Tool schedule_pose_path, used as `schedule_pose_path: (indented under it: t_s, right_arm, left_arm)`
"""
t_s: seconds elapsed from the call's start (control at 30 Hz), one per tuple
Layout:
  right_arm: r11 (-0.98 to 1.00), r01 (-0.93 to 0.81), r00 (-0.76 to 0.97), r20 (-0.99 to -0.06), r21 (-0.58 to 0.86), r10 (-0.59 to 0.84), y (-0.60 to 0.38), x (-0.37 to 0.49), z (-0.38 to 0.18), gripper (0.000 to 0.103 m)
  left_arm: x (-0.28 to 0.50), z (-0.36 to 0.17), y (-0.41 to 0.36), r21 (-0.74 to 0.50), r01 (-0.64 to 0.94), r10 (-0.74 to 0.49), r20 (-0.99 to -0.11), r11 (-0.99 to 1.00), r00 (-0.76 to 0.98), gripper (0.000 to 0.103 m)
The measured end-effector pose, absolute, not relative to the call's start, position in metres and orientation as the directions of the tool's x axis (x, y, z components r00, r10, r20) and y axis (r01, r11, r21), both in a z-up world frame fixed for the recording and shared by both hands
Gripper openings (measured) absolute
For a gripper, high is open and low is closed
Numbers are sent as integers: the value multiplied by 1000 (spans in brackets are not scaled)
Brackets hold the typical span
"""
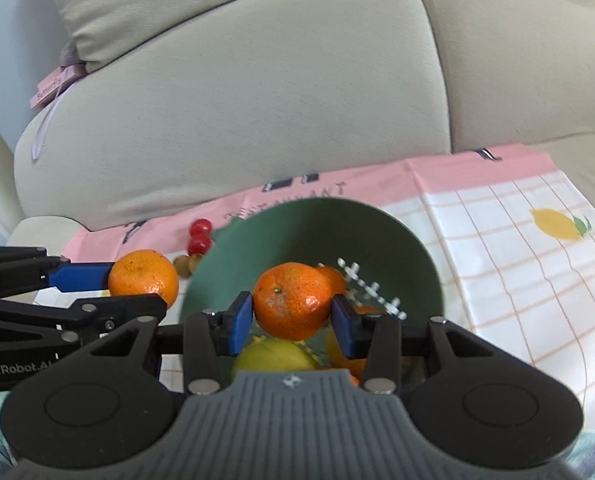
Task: Organize fruits
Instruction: 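Carry the mandarin in the left tool while the right tool carries its mandarin over the colander, then open the left tool over the colander while the right tool releases its mandarin into it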
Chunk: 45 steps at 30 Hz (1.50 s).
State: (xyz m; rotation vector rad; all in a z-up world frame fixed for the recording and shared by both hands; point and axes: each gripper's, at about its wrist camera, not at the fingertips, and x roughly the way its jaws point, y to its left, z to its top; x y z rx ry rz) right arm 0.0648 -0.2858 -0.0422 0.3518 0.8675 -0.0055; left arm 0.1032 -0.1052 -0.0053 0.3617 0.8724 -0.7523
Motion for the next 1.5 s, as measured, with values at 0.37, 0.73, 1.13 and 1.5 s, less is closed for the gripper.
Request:
schedule_pose_path:
  t_s: [0.37, 0.73, 1.13, 1.5]
  right_arm:
    - [924, 184, 667, -733, 335, 133, -302, 64, -62, 40]
    - [923, 183, 662, -737, 337, 138, -304, 73, -76, 40]
    - [952, 154, 670, -736, 264, 96, -293, 74, -75, 40]
    - [961, 131, 680, -728, 245, 93, -285, 75, -74, 40]
  left_arm:
    - [119, -40, -147, 45, 737, -336, -870, 674, 360, 50]
    - [136, -64, -152, 46, 713, -269, -908, 699, 322, 50]
    - [135, -66, -149, 40, 696, -269, -905, 717, 328, 51]
    - [114, -40, -133, 79, 715, -304, -869, 695, 391, 57]
